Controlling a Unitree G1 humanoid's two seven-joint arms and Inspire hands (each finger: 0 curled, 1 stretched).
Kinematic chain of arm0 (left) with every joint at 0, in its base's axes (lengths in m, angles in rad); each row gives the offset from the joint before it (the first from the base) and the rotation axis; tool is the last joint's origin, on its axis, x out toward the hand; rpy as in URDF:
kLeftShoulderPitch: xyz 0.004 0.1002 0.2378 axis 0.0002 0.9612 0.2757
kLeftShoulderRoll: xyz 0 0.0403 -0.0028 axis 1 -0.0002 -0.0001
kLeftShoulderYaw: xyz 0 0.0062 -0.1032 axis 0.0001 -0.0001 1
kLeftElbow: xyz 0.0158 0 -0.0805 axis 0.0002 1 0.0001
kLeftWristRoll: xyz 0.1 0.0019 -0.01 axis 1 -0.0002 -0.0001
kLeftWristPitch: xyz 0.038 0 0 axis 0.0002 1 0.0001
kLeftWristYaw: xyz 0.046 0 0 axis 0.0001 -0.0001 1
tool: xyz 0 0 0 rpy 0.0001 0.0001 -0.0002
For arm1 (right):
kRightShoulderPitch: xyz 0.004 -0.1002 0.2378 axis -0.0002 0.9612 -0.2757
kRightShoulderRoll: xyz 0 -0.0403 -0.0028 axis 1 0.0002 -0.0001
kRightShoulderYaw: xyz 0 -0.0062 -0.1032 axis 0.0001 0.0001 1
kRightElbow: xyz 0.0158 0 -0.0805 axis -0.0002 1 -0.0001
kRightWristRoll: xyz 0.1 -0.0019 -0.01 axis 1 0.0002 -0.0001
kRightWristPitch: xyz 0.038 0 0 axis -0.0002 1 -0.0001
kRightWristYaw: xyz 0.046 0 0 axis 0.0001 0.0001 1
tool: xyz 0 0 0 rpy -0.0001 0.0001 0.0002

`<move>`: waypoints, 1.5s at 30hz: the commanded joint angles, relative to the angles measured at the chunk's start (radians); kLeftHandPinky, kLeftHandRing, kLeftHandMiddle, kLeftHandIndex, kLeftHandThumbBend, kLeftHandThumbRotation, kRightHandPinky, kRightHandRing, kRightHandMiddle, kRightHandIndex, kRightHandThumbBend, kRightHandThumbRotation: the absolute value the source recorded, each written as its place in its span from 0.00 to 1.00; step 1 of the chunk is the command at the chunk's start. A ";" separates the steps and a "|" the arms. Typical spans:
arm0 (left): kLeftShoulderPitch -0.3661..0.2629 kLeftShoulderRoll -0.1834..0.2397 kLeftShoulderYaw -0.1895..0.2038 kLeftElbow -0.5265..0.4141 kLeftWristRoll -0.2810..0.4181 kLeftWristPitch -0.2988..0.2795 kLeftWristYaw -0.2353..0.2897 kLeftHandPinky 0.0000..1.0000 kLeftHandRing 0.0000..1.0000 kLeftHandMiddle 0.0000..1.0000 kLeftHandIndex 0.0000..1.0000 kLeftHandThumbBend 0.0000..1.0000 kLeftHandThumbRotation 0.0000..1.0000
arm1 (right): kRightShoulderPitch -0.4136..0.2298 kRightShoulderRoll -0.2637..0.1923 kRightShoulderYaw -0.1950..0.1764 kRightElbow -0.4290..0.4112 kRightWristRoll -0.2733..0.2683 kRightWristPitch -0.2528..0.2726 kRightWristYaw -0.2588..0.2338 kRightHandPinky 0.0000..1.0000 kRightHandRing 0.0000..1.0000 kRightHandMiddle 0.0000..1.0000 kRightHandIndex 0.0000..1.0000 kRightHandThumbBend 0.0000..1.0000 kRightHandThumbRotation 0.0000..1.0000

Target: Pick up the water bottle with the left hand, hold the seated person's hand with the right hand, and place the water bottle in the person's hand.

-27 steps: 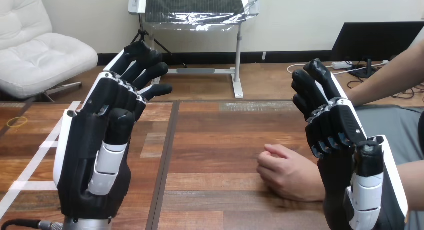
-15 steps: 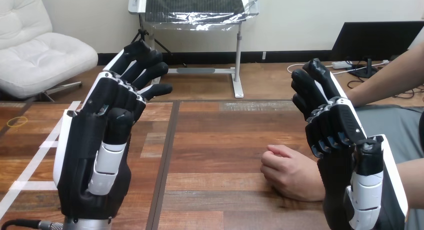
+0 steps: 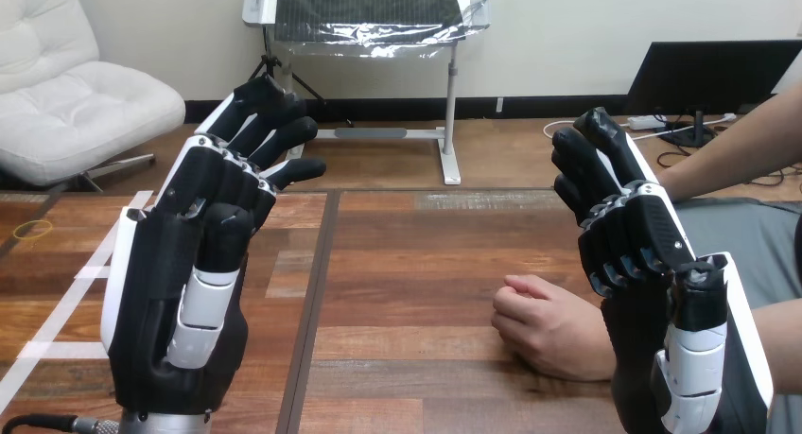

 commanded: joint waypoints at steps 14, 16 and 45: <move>-0.028 -0.030 0.042 -0.003 0.118 -0.046 0.076 0.65 0.80 0.83 0.82 0.98 0.21 | -0.017 0.005 0.003 -0.044 -0.001 0.003 -0.003 1.00 0.97 0.94 0.95 0.63 1.00; -0.033 -0.029 0.055 0.001 0.150 -0.054 0.093 0.66 0.83 0.85 0.84 0.99 0.16 | -0.016 0.006 0.004 -0.044 -0.002 0.004 -0.004 1.00 0.97 0.94 0.95 0.63 1.00; -0.142 0.012 0.266 0.062 0.408 -0.028 0.339 0.73 0.93 0.95 0.92 1.00 0.00 | -0.017 0.007 0.009 -0.035 0.001 -0.005 -0.002 1.00 0.97 0.94 0.95 0.62 1.00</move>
